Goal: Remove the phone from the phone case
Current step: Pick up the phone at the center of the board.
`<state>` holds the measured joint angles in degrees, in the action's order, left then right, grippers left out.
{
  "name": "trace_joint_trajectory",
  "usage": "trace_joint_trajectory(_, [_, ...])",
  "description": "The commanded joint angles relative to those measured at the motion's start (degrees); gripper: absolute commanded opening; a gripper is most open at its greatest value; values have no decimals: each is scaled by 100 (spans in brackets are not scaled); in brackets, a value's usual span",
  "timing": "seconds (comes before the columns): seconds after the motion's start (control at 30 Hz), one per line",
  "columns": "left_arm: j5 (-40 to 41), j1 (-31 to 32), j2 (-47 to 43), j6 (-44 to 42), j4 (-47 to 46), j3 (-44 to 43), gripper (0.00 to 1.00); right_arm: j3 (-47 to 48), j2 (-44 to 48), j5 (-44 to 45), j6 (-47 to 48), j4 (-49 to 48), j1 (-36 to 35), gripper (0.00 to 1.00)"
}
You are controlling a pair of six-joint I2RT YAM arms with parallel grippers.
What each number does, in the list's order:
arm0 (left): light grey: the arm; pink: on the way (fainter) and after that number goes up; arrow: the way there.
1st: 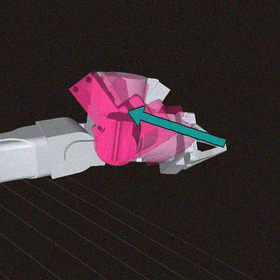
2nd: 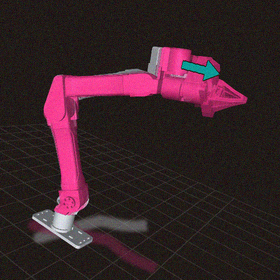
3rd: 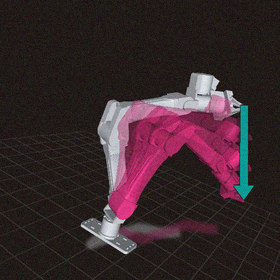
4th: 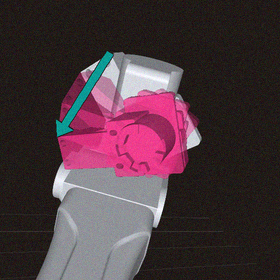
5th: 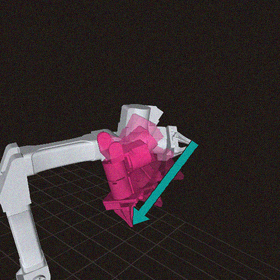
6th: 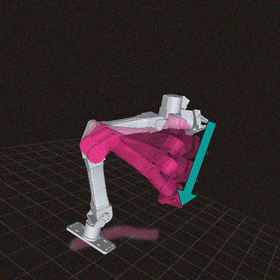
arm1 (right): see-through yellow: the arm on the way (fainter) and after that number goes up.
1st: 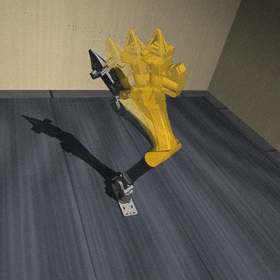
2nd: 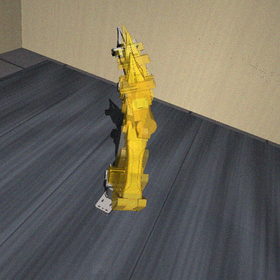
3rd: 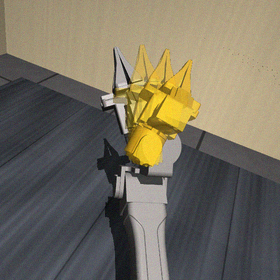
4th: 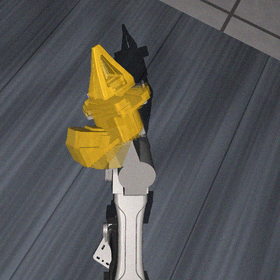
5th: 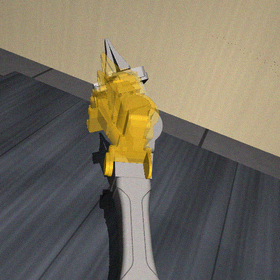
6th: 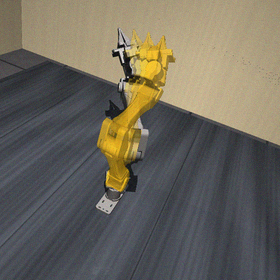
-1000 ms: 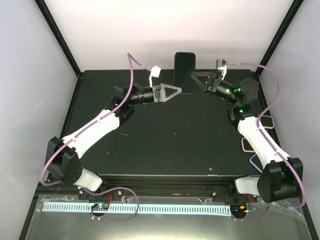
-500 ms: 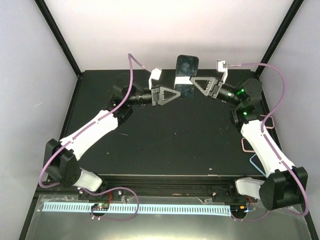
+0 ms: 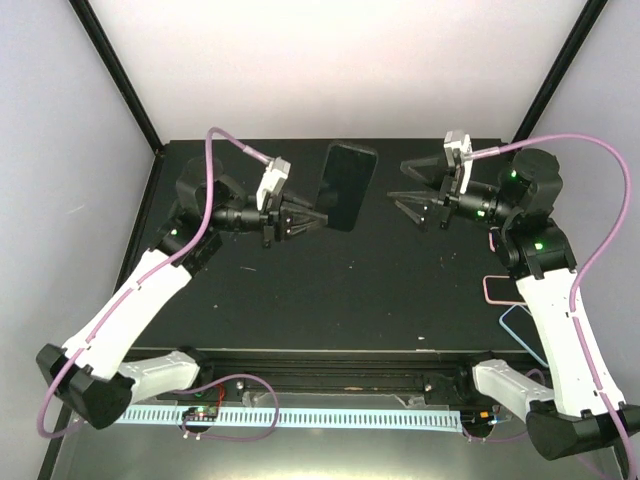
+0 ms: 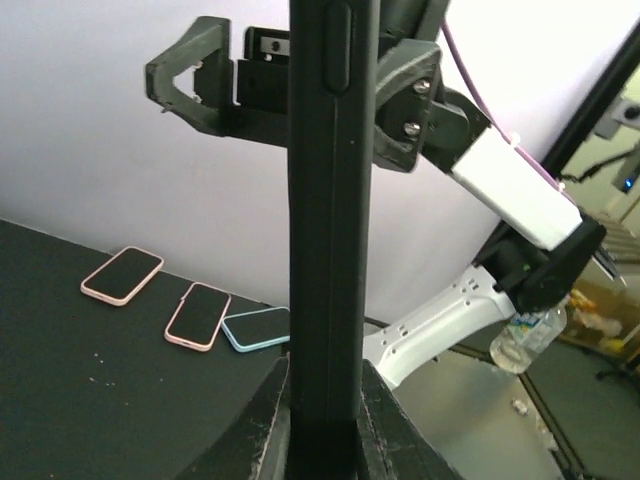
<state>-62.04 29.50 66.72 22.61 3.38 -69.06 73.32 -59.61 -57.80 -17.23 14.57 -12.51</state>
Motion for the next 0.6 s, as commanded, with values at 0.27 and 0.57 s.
trace_joint_trajectory(0.27, [-421, -57, -357, -2860, 2889, -159, 2, 637, -61, -718, 2075, 2708, -33, 100])
trace_joint_trajectory(0.57, [-430, -50, 30, -3694, 3670, -434, 2, 327, -264, -977, 1734, 2663, -227, 100])
